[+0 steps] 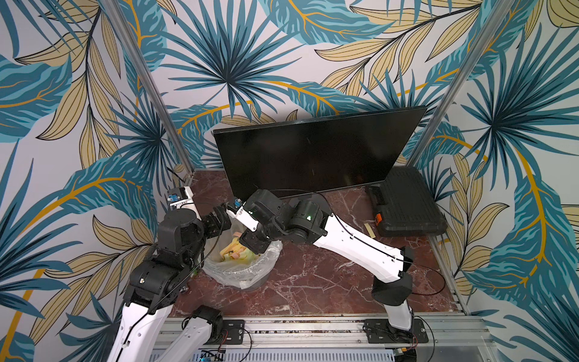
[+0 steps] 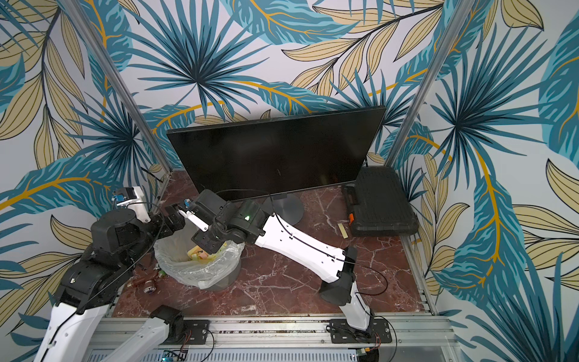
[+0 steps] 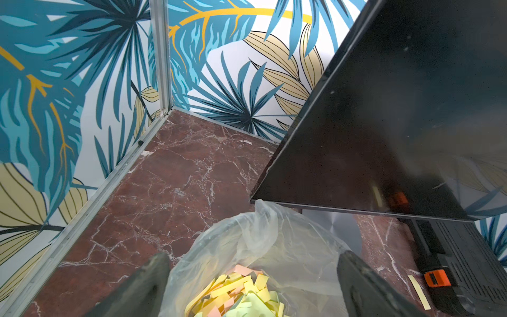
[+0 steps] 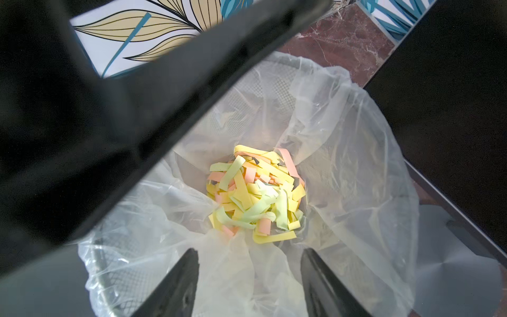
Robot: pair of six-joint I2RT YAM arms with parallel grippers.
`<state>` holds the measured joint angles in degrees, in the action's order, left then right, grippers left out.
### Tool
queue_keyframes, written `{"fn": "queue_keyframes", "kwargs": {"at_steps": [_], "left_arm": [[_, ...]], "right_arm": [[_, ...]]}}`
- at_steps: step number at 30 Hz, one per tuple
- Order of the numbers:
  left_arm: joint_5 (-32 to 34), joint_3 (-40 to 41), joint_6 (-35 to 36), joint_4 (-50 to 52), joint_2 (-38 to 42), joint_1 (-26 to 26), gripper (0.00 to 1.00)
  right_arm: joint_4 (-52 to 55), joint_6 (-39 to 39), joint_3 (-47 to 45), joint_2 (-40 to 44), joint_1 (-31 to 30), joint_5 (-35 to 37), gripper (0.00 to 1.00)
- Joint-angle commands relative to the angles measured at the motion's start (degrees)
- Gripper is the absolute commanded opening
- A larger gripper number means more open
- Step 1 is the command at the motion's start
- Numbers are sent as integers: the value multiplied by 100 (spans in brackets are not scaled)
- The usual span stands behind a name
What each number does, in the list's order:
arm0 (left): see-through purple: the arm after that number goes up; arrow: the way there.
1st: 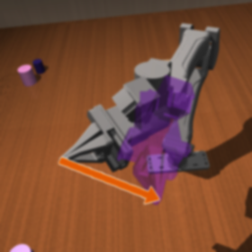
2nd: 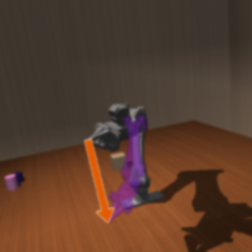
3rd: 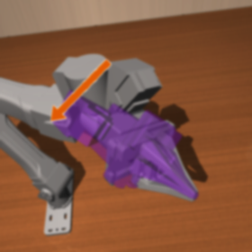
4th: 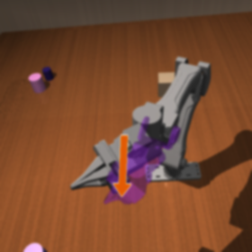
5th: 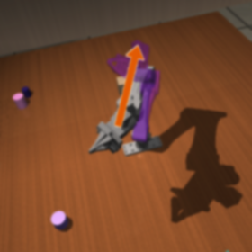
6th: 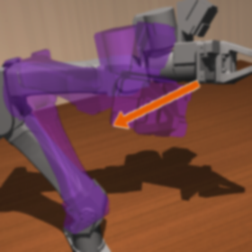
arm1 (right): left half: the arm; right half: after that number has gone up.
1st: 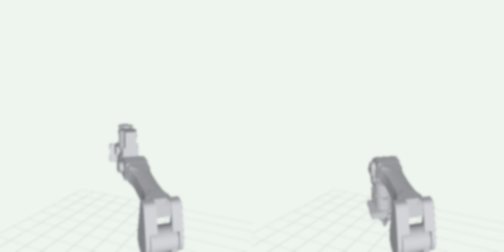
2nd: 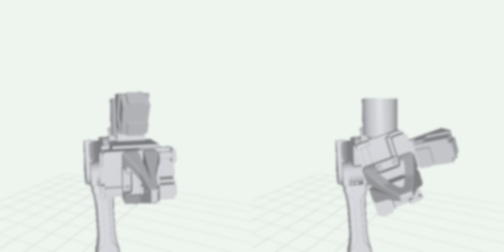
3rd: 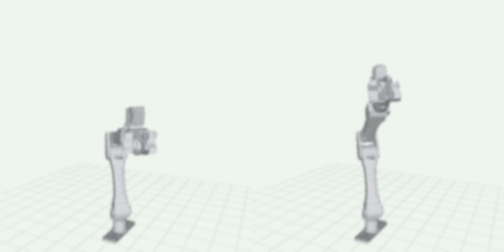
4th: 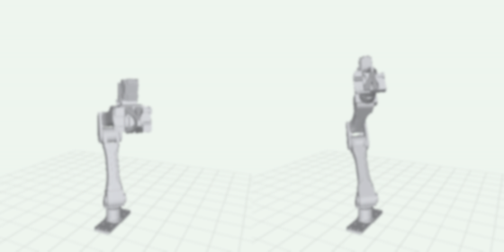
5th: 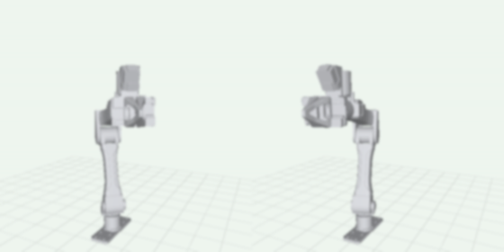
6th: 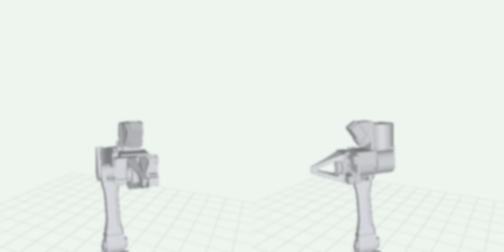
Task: Remove the sticky note from the monitor
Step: Place the sticky note in the trash bin, then pick up the sticky note from the center of the board.
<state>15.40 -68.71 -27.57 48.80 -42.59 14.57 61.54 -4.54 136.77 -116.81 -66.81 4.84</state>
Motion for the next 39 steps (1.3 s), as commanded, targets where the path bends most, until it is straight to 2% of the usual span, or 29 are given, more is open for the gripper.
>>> {"fn": "queue_keyframes", "kwargs": {"at_steps": [1, 11, 15, 25, 34, 39], "left_arm": [[-260, 73, 126, -5, 123, -196, 100], [-881, 56, 311, -99, 138, -244, 100], [-1423, 16, 455, -131, 137, -244, 100], [-1666, 57, 589, -85, 51, -244, 100], [-1309, 260, 578, 220, 256, -244, 100], [-1524, 330, 579, 232, 352, -244, 100]], "right_arm": [[-83, 74, -48, 199, -30, 230, 69], [-429, -53, -1132, 1048, 68, 718, 81], [-738, -256, -1804, 1468, 203, 780, 85], [-1228, -644, -3013, 2400, 734, 792, 90], [-1582, -1030, -4302, 3304, 1623, 826, 90], [-1796, -1414, -5416, 3877, 2447, 958, 90]]}}
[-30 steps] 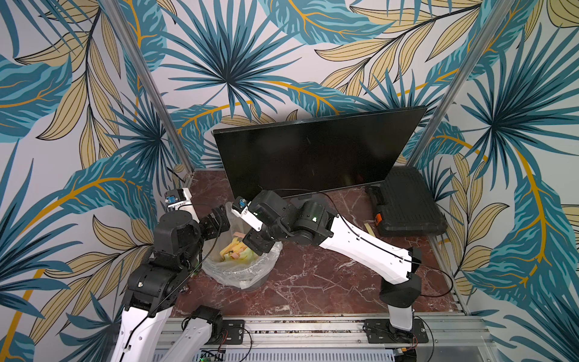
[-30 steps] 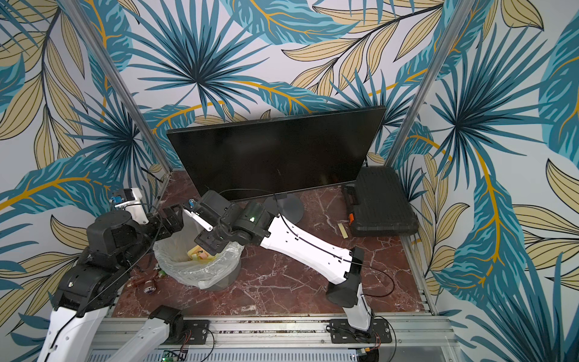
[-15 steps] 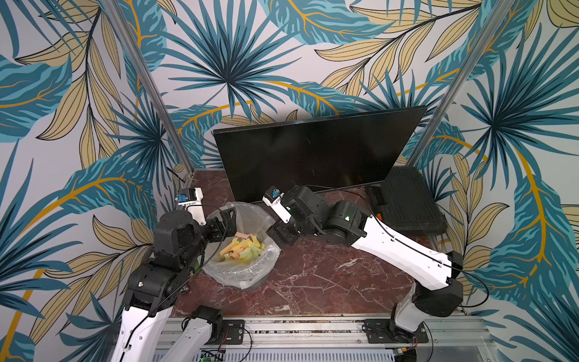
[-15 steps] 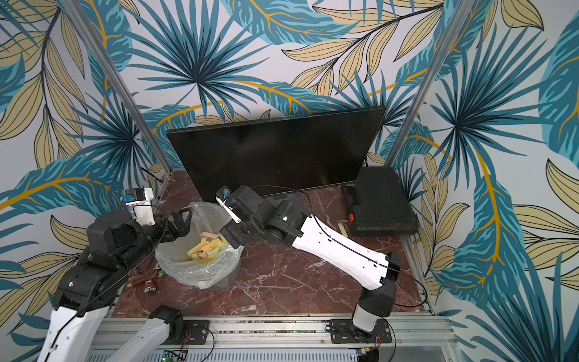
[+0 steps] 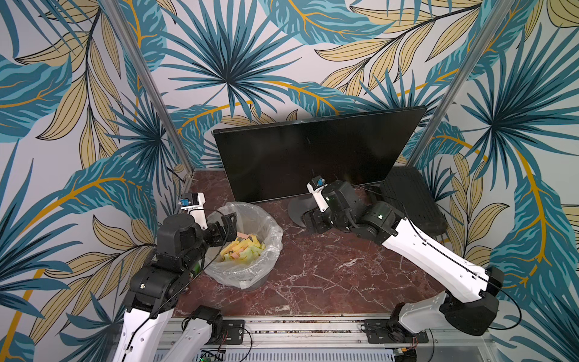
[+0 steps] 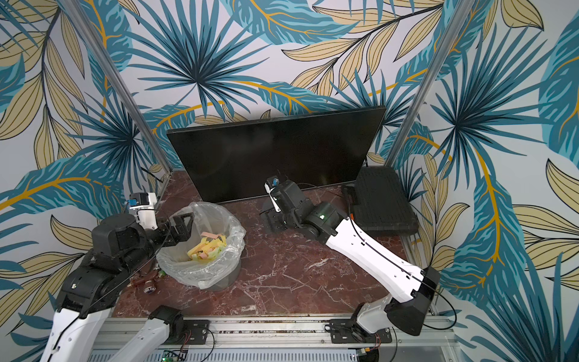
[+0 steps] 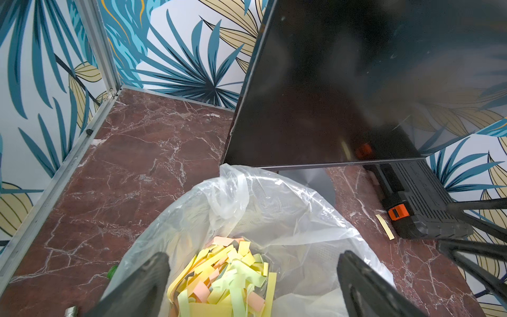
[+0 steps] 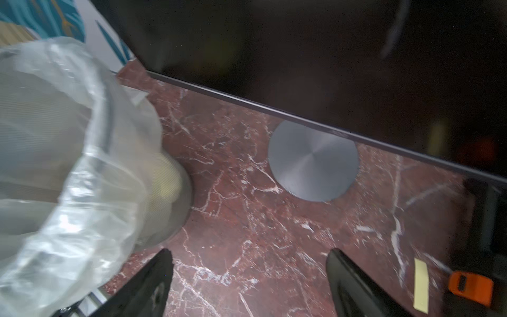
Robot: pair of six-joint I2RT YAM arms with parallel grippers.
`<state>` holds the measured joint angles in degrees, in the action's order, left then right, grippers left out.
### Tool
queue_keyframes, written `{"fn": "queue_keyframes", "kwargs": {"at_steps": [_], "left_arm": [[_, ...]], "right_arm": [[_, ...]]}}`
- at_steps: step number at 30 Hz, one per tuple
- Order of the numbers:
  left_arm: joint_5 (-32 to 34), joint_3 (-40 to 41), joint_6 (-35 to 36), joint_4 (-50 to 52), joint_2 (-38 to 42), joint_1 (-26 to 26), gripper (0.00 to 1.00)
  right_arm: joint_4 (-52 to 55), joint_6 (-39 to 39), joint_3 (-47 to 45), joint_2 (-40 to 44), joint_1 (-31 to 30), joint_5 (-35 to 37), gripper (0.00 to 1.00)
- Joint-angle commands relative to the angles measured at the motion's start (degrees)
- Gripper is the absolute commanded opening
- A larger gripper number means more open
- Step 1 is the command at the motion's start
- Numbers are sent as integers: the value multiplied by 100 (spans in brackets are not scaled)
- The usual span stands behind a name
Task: Remove the sticky note from the monitor
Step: Pick up the sticky note from the center of the board.
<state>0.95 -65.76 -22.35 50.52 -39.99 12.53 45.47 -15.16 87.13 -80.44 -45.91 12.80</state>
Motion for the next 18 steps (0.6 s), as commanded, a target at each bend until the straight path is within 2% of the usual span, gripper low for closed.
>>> {"fn": "queue_keyframes", "kwargs": {"at_steps": [1, 8, 15, 18], "left_arm": [[-201, 43, 63, 22, 88, -41, 100], [-1274, -103, -9, -338, -33, -38, 100], [-1886, -312, -190, -522, -207, -4, 100], [-1953, -295, -264, -615, -248, 82, 100]], "right_arm": [[-214, -434, -666, 335, 491, 189, 90], [-578, -1188, -2319, 656, 1538, 316, 89], [-958, -1576, -3347, 417, 2316, 379, 89], [-1093, -1753, -3602, 245, 2604, 535, 89]]}}
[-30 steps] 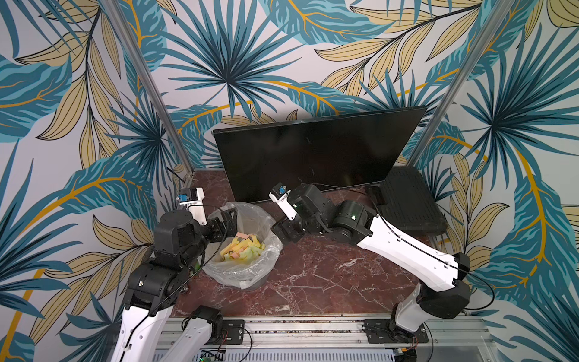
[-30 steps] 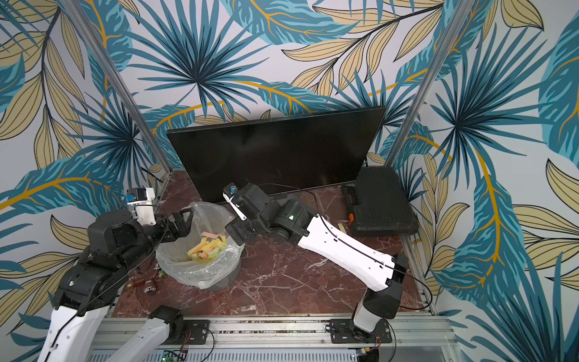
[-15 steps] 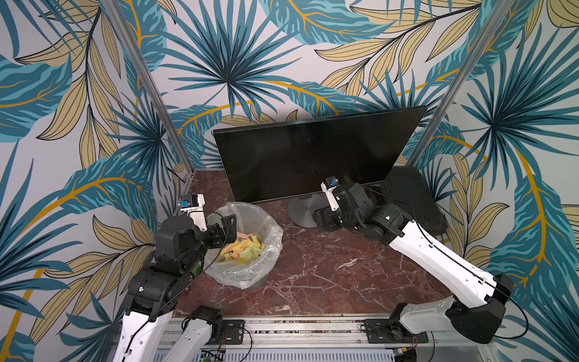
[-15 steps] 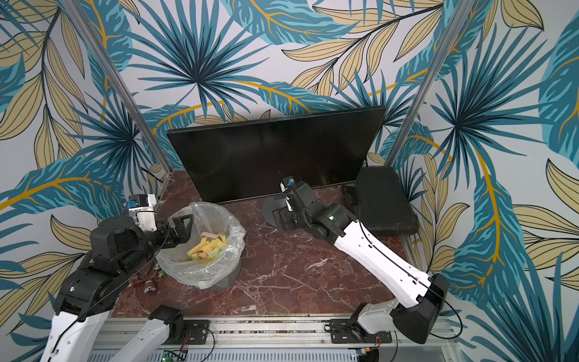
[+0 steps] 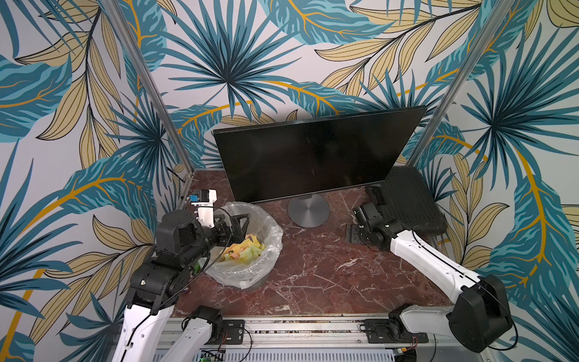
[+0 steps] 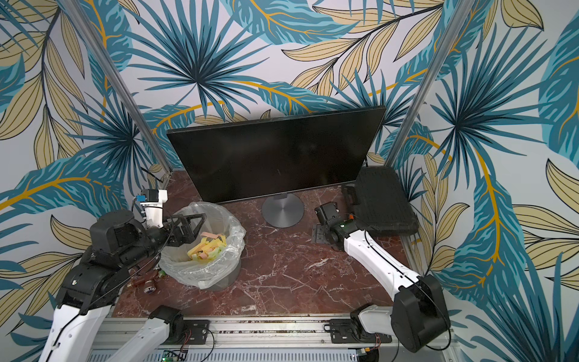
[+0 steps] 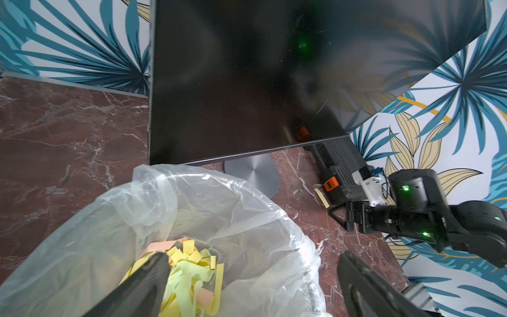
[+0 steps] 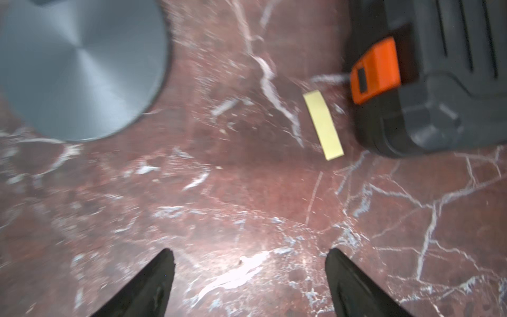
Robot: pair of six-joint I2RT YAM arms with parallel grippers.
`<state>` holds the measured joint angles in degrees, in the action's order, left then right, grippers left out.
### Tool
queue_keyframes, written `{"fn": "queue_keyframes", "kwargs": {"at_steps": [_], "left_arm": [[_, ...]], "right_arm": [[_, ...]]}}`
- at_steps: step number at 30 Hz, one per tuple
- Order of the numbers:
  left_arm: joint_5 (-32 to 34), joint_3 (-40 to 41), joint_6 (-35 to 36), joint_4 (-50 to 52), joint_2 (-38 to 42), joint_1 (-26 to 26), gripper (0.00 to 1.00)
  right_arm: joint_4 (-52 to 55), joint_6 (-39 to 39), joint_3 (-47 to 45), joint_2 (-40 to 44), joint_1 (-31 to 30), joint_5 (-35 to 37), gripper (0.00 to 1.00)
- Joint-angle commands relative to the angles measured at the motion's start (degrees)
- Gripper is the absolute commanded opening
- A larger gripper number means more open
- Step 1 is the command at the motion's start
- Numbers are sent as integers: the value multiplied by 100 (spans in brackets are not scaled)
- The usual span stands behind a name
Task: Remove the sticky note from the monitor
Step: Pick up the sticky note from the center of the board.
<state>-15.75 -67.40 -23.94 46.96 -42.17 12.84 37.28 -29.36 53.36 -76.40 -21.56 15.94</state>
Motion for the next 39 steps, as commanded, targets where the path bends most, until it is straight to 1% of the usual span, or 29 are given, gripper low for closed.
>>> {"fn": "queue_keyframes", "kwargs": {"at_steps": [1, 7, 12, 18, 20, 23, 24, 31, 35, 39], "left_arm": [[-269, -126, -116, -282, -40, 85, 100], [-179, -95, -111, -356, -128, 295, 100], [-96, -133, -84, -363, -181, 398, 100], [-80, -206, -49, -317, -202, 421, 100], [-78, -215, -42, -307, -211, 423, 100], [-78, -245, -49, -301, -201, 430, 100], [-73, -247, -49, -296, -203, 434, 100], [-71, -265, -92, -354, -199, 438, 100], [-32, -300, -78, -337, -194, 447, 100], [-17, -308, -75, -351, -192, 447, 100]], "right_arm": [[-338, -377, -297, -219, 260, 246, 89], [-828, -472, -421, -758, 733, 182, 89], [-1076, -464, -226, -1407, 1080, 54, 89], [-1380, -385, 18, -2031, 1362, -115, 89], [-1399, -360, 138, -2163, 1448, -218, 88], [-1362, -335, 333, -2324, 1548, -238, 89], [-1331, -333, 403, -2386, 1586, -271, 87], [-1017, -313, 1064, -2971, 1760, -1092, 88], [-1350, -496, 886, -2973, 1748, -1723, 86], [-1588, -583, 614, -2729, 1743, -1832, 85]]}}
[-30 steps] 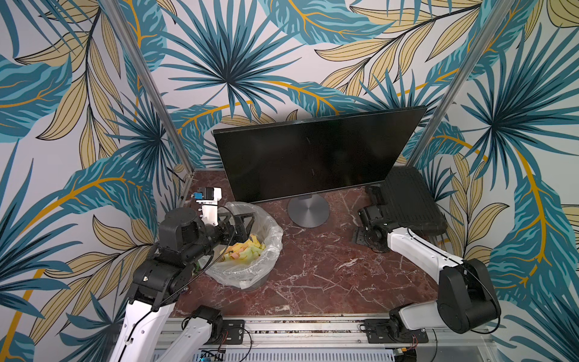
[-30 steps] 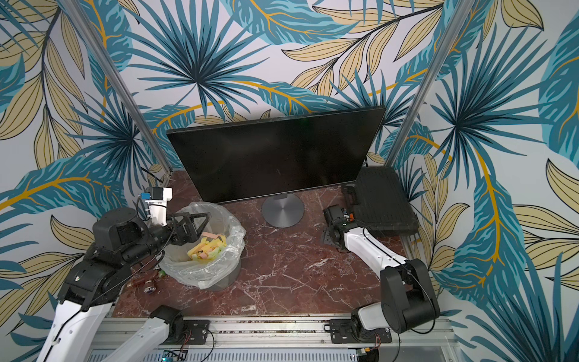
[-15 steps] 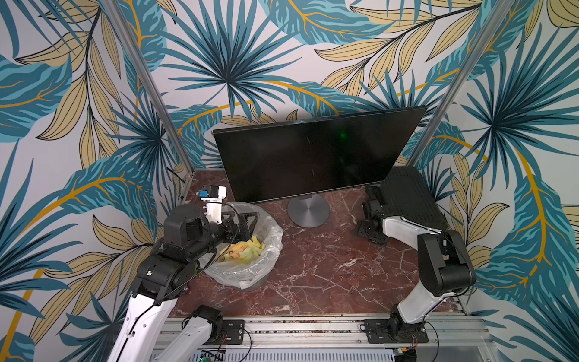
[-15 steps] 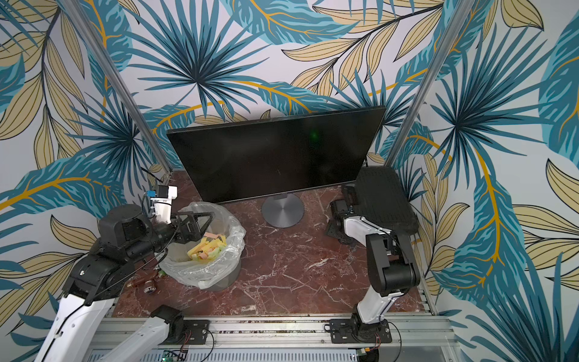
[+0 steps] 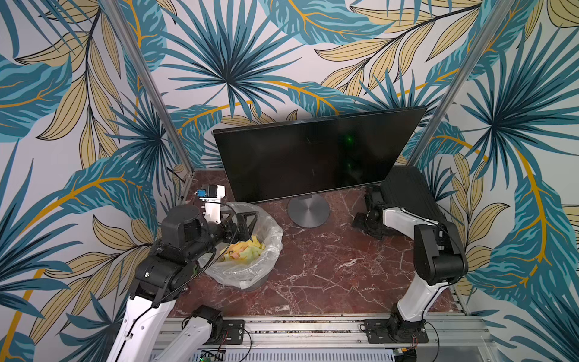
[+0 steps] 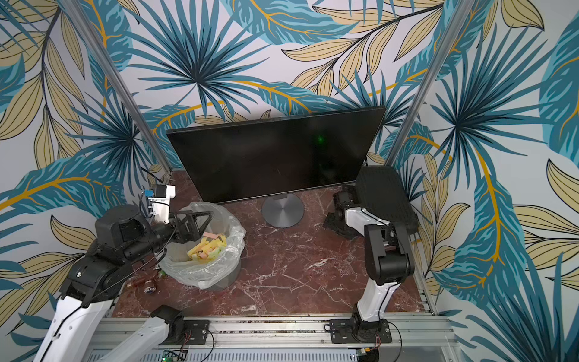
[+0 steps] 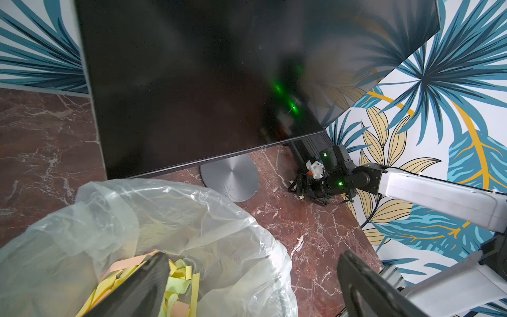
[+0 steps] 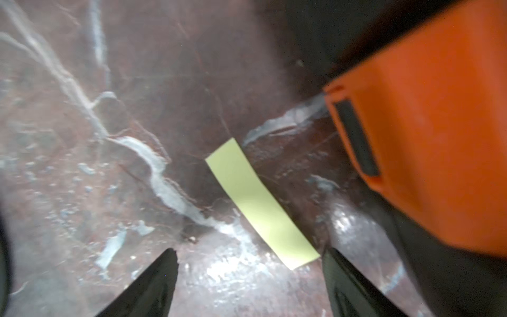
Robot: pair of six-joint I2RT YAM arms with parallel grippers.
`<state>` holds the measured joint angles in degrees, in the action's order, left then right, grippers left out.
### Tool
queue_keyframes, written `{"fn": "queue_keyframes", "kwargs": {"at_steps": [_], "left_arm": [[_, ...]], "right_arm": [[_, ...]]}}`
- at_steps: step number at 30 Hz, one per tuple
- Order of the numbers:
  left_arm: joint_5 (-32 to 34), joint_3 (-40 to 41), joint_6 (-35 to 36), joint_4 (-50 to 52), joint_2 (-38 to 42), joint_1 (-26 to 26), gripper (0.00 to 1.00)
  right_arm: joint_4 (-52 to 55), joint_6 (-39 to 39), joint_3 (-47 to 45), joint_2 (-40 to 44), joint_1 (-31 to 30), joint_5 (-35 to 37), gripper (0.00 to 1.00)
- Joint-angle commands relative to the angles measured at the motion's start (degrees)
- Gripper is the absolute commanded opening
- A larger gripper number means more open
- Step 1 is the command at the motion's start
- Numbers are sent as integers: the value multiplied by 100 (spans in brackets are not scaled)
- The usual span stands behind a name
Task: Remove the sticky note from the monitor
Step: Pick up the sticky note from the center of the board.
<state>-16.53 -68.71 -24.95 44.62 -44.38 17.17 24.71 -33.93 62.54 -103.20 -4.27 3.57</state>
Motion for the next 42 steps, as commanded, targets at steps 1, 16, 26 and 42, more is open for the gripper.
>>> {"fn": "queue_keyframes", "kwargs": {"at_steps": [1, 16, 26, 42], "left_arm": [[72, -165, 25, -134, 21, 15, 100], [56, -196, -10, -192, 20, 23, 100], [149, -266, 67, -137, 87, 23, 100], [258, -432, 95, -76, 122, 23, 100]], "right_arm": [[-336, -144, -347, -12, 3, -601, 84], [1026, 453, 627, -550, 5, 702, 78], [1421, 813, 1049, -935, 5, 264, 68], [1473, 923, 999, -879, 5, -136, 7]]}}
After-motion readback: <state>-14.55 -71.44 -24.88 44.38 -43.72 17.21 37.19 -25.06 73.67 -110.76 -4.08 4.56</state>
